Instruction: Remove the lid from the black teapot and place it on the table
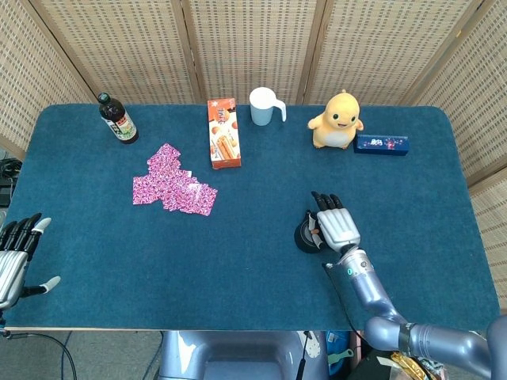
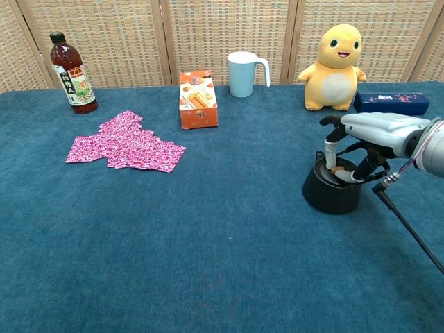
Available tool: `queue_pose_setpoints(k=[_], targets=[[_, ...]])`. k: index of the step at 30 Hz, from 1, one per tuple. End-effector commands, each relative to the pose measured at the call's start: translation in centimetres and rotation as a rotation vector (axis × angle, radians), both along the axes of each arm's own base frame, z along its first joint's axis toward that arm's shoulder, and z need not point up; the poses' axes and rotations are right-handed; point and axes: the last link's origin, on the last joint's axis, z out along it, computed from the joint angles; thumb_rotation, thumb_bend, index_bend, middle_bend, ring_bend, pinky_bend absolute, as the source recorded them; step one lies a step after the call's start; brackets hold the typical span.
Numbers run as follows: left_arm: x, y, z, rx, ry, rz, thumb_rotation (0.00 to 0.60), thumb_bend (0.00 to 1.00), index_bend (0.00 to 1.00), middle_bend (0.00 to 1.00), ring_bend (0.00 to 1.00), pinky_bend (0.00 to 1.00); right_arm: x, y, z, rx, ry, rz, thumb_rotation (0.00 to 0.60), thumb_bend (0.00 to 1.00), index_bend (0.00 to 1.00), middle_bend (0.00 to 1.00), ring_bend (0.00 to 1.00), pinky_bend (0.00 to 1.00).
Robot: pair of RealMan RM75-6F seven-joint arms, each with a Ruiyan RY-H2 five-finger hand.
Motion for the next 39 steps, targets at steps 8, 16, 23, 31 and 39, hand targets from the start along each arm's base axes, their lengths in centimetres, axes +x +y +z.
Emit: queue_pose_setpoints(k=[8, 16, 23, 31, 39], targets=[[-0.1, 0.0, 0.0, 0.000, -0.002, 0.002, 0.600, 0.12, 0.00, 0.00, 0.00, 0.00, 1.1, 0.0, 0.6, -0.029, -0.042, 0.034, 0.600, 0.60, 0.68, 0.02, 0.00, 0.00], [0.0, -0.1, 0.1, 0.000, -0.007, 0.002, 0.600, 0.12, 0.00, 0.00, 0.00, 0.00, 5.7, 0.2, 1.4, -0.032, -0.059, 0.136, 0.600, 0.60, 0.68, 0.03, 0.00, 0.00], [-0.1, 0.0, 0.3, 0.002, -0.015, 0.004, 0.600, 0.12, 0.00, 0.00, 0.00, 0.00, 8.8, 0.9, -1.1, 0.025, -0.036, 0.182, 0.600, 0.60, 0.68, 0.03, 0.00, 0.00], [-0.3, 0.1, 0.7, 0.004, -0.030, 0.008, 0.600, 0.12, 0.00, 0.00, 0.00, 0.00, 9.0, 1.8, -5.2, 0.066, 0.032, 0.171, 0.600, 0.60, 0.68, 0.03, 0.00, 0.00], [-0.4, 0.2, 0.6, -0.001, -0.033, 0.011, 0.600, 0.12, 0.00, 0.00, 0.00, 0.00, 8.6, 1.9, -5.2, 0.057, 0.030, 0.178, 0.600, 0.26, 0.25, 0.00, 0.00, 0.00]])
